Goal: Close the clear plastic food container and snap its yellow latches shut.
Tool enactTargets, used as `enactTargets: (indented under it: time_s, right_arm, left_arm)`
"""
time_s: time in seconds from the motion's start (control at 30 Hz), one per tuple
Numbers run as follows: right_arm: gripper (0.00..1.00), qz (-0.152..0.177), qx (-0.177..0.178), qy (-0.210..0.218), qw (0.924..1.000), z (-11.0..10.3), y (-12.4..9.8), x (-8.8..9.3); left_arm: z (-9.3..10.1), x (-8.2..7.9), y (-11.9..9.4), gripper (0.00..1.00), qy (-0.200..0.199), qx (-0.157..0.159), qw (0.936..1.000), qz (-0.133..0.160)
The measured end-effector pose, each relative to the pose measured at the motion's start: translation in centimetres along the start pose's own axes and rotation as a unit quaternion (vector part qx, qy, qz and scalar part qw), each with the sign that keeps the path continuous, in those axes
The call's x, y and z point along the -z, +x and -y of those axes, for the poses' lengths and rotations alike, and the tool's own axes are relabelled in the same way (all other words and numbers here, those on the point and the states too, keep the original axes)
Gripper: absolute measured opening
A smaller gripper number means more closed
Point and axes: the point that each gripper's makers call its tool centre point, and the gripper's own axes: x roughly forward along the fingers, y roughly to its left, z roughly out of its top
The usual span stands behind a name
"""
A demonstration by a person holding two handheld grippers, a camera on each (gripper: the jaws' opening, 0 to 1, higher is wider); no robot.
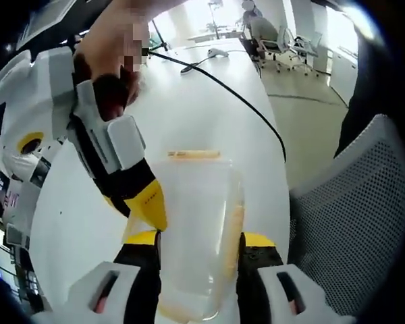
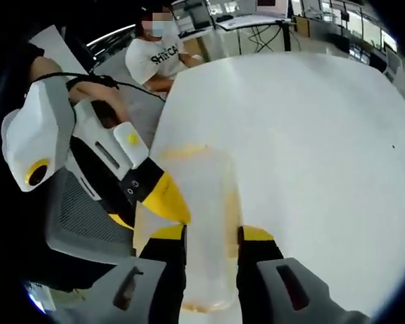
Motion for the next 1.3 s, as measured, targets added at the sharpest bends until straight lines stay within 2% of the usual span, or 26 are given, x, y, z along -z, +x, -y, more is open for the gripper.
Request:
enactTargets:
  time_s: [0.17,0.33,0.5,0.8,0.93,1.07,1.13,1.2,1.3]
  right_arm:
    - [0.26,0.007,0.001,0.010,0.9999,0.1,0.0,0.0]
    - [0.26,-0.007,0.005,-0.001,1.0000,0.2,0.1,-0.3]
    - [0.27,-0.019,0.005,0.000,0.9998,0.4,0.1,-0.5]
    - [0.28,-0.014,0.001,0.005,0.9999,0.3,-0.1,-0.5]
    - [0.28,0.001,0.003,0.009,1.0000,0.3,-0.4,-0.4]
    - [0.29,0.027,0.014,0.006,0.9995,0.2,-0.6,-0.4]
    - [0.30,0.042,0.031,-0.008,0.9986,0.3,-0.7,-0.5]
    - [0.31,0.051,0.049,-0.016,0.9974,0.5,-0.9,-0.6]
    - [0.41,0.067,0.072,-0.008,0.9951,0.9,-1.7,-0.4]
  left_arm:
    - [0.0,0.5,0.3,0.39,0.005,0.007,1.0000,0.002]
    - [0.0,0.6,0.4,0.40,0.001,0.009,0.9998,-0.020]
    - [0.0,0.7,0.2,0.40,-0.001,0.011,0.9997,-0.021]
    - [0.1,0.6,0.2,0.41,-0.007,0.005,0.9998,-0.018]
    - [-0.1,0.3,0.0,0.42,-0.038,0.015,0.9991,-0.012]
    - [0.2,-0.1,-0.2,0.46,-0.082,0.044,0.9957,0.002]
    - [0.5,-0.2,-0.4,0.51,-0.094,0.059,0.9938,0.005]
    - [0.5,-0.3,-0.4,0.54,-0.122,0.055,0.9910,0.004]
    - [0.9,-0.5,-0.9,0.61,-0.135,0.066,0.9886,0.007]
